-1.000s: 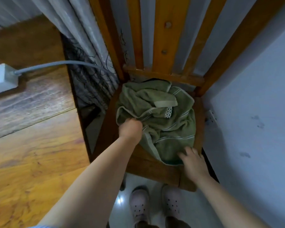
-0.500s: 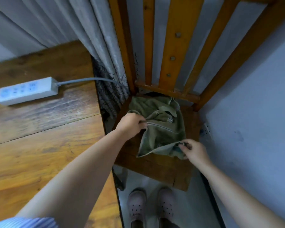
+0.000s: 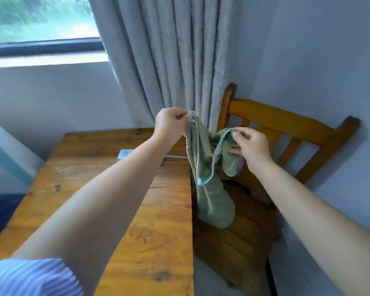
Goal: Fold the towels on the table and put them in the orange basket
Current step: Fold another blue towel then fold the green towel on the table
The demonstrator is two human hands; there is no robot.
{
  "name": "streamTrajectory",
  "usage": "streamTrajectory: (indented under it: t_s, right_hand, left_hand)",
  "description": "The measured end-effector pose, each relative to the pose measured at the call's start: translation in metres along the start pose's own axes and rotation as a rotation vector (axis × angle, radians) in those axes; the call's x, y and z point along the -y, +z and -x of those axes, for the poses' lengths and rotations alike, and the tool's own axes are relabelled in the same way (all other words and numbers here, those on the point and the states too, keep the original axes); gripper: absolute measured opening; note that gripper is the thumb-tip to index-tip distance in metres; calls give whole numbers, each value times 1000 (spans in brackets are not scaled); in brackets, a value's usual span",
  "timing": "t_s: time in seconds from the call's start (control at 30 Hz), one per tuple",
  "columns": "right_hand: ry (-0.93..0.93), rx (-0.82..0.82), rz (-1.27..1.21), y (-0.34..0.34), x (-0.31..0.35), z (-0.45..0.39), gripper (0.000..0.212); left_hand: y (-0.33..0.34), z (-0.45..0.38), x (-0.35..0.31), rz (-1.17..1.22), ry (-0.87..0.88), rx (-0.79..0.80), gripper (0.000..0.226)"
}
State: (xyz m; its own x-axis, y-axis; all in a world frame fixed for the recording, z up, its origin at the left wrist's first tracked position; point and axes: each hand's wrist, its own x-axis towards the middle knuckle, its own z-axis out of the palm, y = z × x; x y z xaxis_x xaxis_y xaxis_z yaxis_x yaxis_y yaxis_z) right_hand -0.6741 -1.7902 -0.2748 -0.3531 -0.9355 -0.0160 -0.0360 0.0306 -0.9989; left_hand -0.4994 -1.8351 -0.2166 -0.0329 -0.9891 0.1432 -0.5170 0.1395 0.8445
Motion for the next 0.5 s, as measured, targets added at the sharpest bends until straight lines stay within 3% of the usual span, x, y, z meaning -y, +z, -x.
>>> streamTrajectory:
  t_s: [0.23,0.5]
  right_hand:
    - [-228,91,-89,130,112,25,14]
    - [-342,107,-67,271,139,93,9]
  left_hand:
    - [-160,7,-20,49,50,-392,19]
    - [-319,38,60,-27,42,-565,24]
